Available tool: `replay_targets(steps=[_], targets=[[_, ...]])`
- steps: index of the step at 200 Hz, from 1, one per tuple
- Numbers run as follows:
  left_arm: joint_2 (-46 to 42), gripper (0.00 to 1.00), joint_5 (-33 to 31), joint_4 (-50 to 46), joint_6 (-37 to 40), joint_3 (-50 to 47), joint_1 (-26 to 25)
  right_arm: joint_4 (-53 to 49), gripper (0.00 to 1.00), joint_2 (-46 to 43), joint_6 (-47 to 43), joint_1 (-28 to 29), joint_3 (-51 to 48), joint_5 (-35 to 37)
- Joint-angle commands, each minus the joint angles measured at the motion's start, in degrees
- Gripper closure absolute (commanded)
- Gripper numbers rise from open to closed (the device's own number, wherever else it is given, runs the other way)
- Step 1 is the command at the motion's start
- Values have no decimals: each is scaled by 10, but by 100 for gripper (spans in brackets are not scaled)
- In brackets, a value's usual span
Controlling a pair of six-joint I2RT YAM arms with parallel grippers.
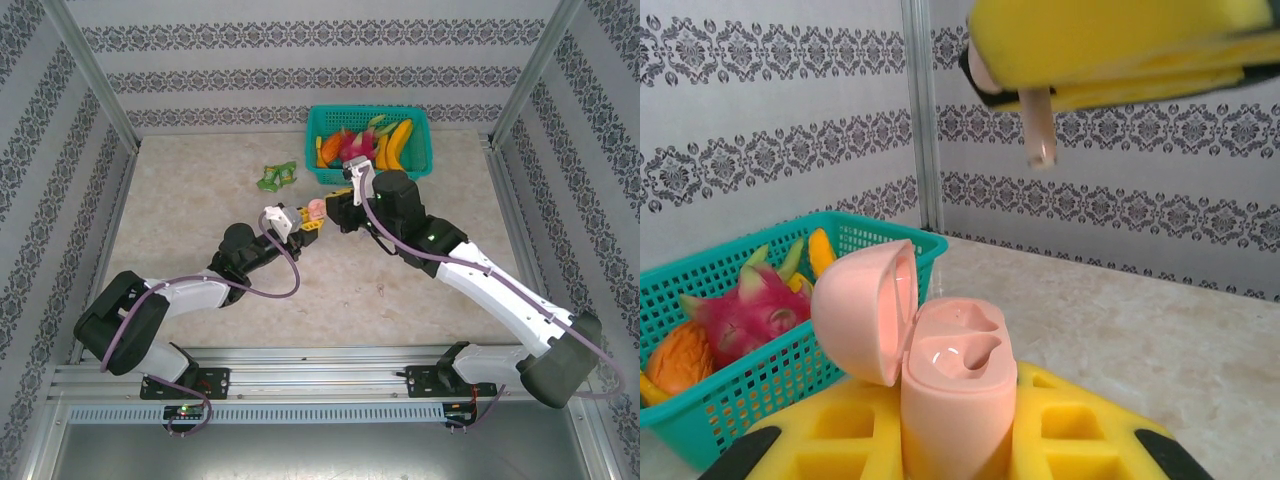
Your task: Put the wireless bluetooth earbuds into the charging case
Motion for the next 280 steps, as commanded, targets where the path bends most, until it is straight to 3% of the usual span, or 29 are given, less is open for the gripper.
replay_targets(steps=[1, 280], targets=[[1, 100, 10, 43, -20, 20, -8, 56, 81, -17, -7, 9, -20, -11], [2, 100, 12, 25, -17, 42, -18, 74, 83, -1, -1, 16, -65, -24]])
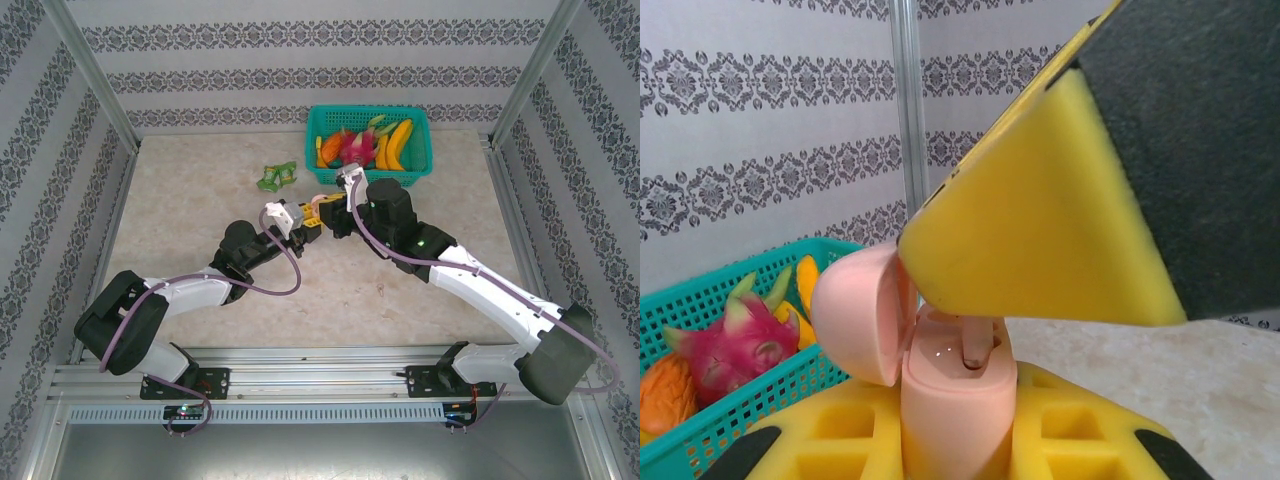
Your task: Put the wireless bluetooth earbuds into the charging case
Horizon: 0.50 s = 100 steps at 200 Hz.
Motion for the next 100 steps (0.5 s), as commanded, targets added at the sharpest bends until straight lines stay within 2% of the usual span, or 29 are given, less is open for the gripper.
replay_targets(steps=[1, 43, 100], targets=[[1, 100, 8, 20, -6, 23, -10, -6, 83, -11, -2, 6, -14, -14], [5, 100, 8, 19, -6, 27, -9, -26, 85, 6, -30, 10, -3, -46], [8, 100, 7, 17, -7, 29, -10, -48, 84, 30, -73, 29, 2, -40]])
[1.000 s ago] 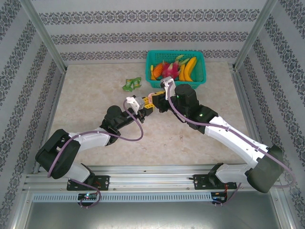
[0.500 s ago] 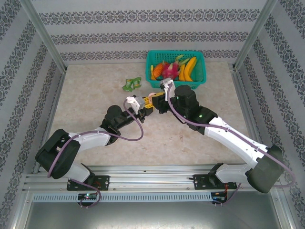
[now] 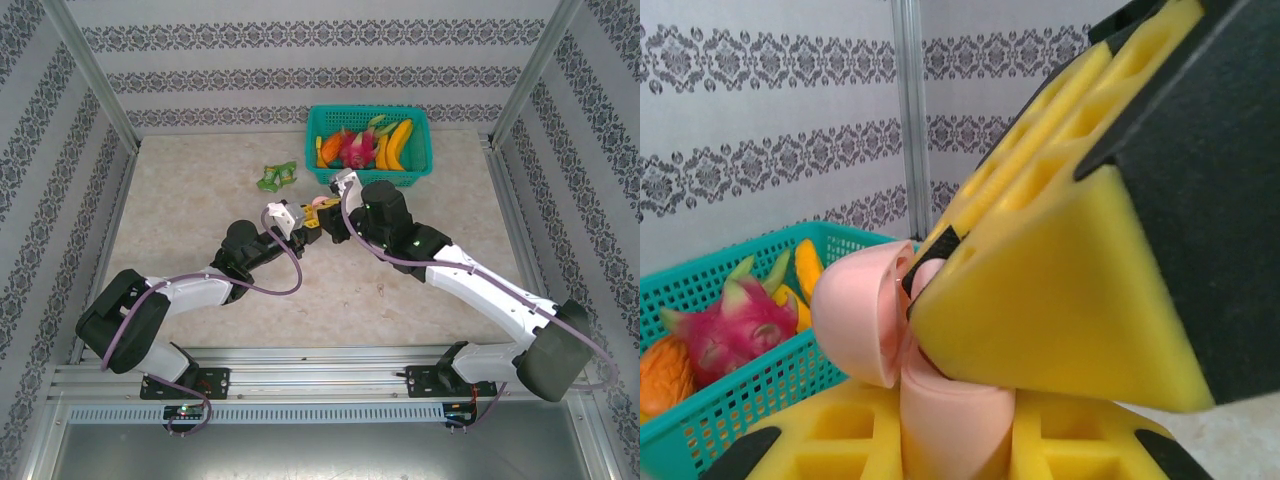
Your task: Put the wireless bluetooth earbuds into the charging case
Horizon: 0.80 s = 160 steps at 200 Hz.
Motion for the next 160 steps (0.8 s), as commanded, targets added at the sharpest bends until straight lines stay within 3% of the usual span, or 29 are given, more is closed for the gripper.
replay_targets(steps=[1, 13, 35, 58, 90, 130, 160], targets=[[2, 100, 8, 31, -7, 27, -10, -34, 84, 14, -24, 22, 4, -35], [3, 100, 8, 31, -7, 27, -10, -37, 81, 16, -24, 21, 5, -27], [5, 100, 8, 32, -8, 26, -10, -44, 66, 13, -10, 20, 13, -10], [9, 100, 6, 34, -8, 23, -9, -56, 57, 2, 13, 8, 30, -11], [13, 100, 2, 39, -8, 18, -10, -59, 48, -35, 53, -17, 44, -32], [16, 100, 1, 44, -6, 10, -10, -70, 45, -91, 127, -74, 30, -41], [13, 100, -1, 42, -3, 6, -10, -148, 45, -115, 180, -121, 5, -4]])
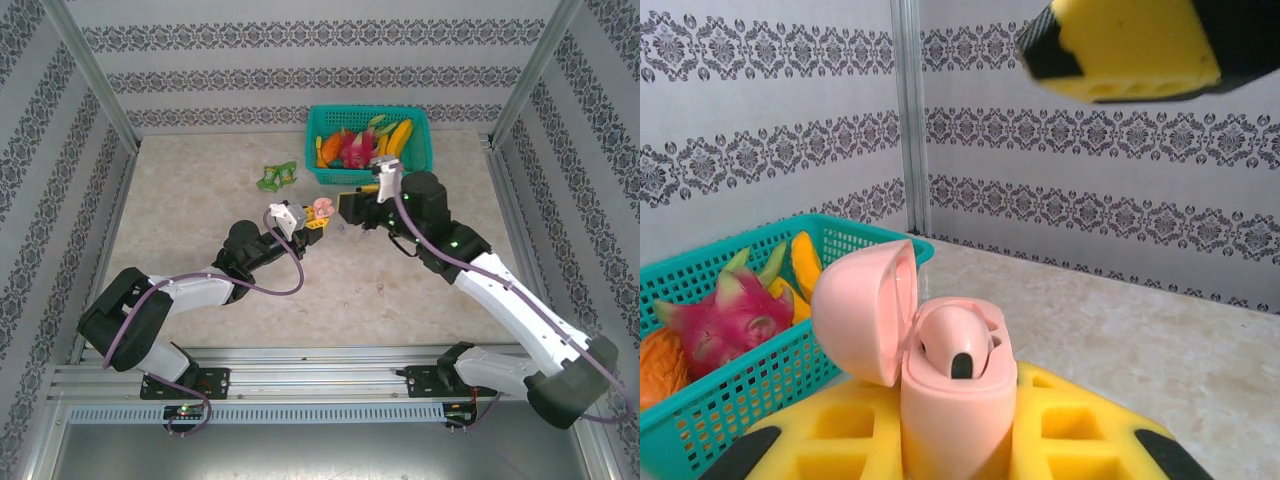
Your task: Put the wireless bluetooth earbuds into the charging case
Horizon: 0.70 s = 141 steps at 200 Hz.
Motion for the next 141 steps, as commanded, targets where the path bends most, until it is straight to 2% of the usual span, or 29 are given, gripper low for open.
replay_targets(steps=[1, 48, 89, 141], targets=[[4, 100, 1, 38, -3, 5, -7, -73, 45, -15, 67, -29, -17, 26], [-10, 100, 0, 35, -1, -2, -8, -217, 42, 16, 83, -72, -105, 37], [-20, 100, 3, 27, -4, -4, -7, -221, 44, 54, 100, -72, -187, 49], [-32, 100, 3, 21, -3, -9, -7, -210, 47, 131, 101, -53, -197, 54]])
